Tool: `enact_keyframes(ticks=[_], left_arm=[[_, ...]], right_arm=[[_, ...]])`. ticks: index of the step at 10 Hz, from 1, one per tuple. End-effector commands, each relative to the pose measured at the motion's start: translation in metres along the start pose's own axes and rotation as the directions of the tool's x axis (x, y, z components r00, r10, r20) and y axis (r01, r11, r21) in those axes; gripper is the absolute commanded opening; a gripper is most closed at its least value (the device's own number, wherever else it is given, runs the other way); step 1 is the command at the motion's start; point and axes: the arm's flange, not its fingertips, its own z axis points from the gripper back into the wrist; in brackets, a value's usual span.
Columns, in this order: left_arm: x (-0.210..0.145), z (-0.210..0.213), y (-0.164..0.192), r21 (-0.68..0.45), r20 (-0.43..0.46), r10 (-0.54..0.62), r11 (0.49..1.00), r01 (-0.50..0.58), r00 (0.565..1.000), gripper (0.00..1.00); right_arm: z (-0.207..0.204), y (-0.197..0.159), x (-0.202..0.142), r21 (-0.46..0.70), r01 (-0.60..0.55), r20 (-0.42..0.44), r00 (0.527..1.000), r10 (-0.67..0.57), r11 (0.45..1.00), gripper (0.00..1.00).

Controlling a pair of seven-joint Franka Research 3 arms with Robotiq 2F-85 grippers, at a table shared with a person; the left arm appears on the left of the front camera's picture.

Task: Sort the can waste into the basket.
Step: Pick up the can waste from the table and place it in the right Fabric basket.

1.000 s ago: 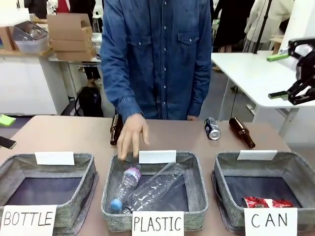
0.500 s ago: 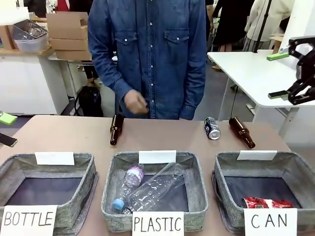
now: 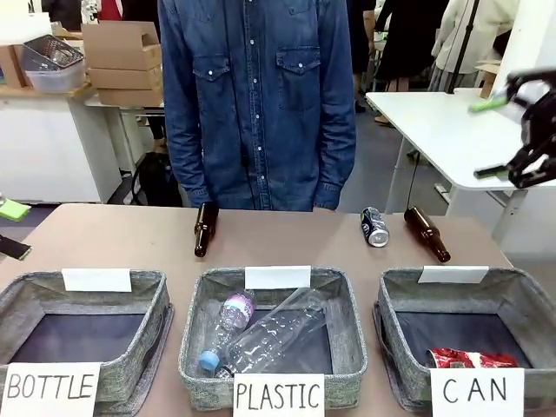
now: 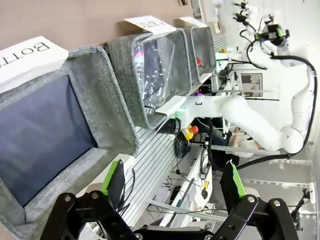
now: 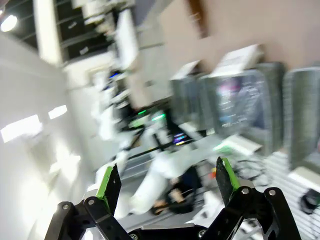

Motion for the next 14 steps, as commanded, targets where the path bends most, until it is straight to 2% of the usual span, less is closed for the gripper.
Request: enact_keyframes(ticks=[1,2,3,4,5,6,8,9,10,11,12,13,14], left_arm=[[-0.003,0.004,0.002,-0.008,-0.013,-0.021,1.0,0.021,1.0,1.0],[-0.003,0.004,0.002,-0.008,-0.013,-0.021,1.0,0.021,1.0,1.0],[-0.003,0.004,0.002,-0.008,-0.013,-0.021,1.0,0.021,1.0,1.0],[-0.003,0.004,0.002,-0.008,-0.013,-0.021,1.0,0.021,1.0,1.0],[-0.003,0.004,0.002,-0.008,-0.013,-0.021,1.0,0.021,1.0,1.0],[-0.003,0.004,0.002,-0.008,-0.013,-0.021,1.0,0.021,1.0,1.0],[-0.003,0.004,0.002,-0.008,-0.013,-0.021,1.0,0.021,1.0,1.0],[-0.003,0.004,0.002,-0.008,-0.013,-0.021,1.0,0.021,1.0,1.0],[-0.003,0.004,0.002,-0.008,-0.013,-0.021,1.0,0.021,1.0,1.0],[-0.003,0.004,0.002,-0.008,-0.013,-0.021,1.0,0.021,1.0,1.0],[-0.003,0.004,0.002,-0.008,-0.013,-0.021,1.0,0.021,1.0,1.0],[-0.003,0.004,0.002,-0.008,-0.013,-0.021,1.0,0.021,1.0,1.0],[-0.003,0.004,0.002,-0.008,-0.013,-0.021,1.0,0.021,1.0,1.0]], right_arm=[[-0.058,0.015,0.046,-0.499,-0.07,0.046,0.993,0.107,0.864,1.0],[-0.089,0.014,0.072,-0.681,-0.101,0.068,0.977,0.201,0.725,1.0],[-0.11,0.007,0.085,-0.793,-0.088,0.088,0.963,0.256,0.603,1.0],[-0.12,0.0,0.089,-0.856,-0.084,0.102,0.94,0.327,0.51,1.0],[-0.109,0.004,0.08,-0.79,-0.089,0.159,0.926,0.343,0.606,1.0],[-0.125,0.006,0.074,-0.595,-0.17,0.044,0.969,0.243,0.786,1.0],[-0.125,0.006,0.074,-0.595,-0.17,0.044,0.969,0.243,0.786,1.0],[-0.128,0.003,0.083,-0.674,-0.19,0.054,0.951,0.303,0.714,1.0],[-0.144,0.007,0.097,-0.716,-0.143,0.102,0.947,0.305,0.684,1.0],[-0.144,0.007,0.111,-0.729,-0.132,0.106,0.948,0.301,0.672,1.0],[-0.084,-0.002,0.093,-0.542,-0.195,0.108,0.948,0.298,0.817,1.0],[-0.023,-0.006,0.065,-0.497,-0.173,0.159,0.945,0.286,0.85,1.0],[0.011,-0.008,0.048,-0.539,-0.014,0.334,0.914,0.229,0.842,1.0]])
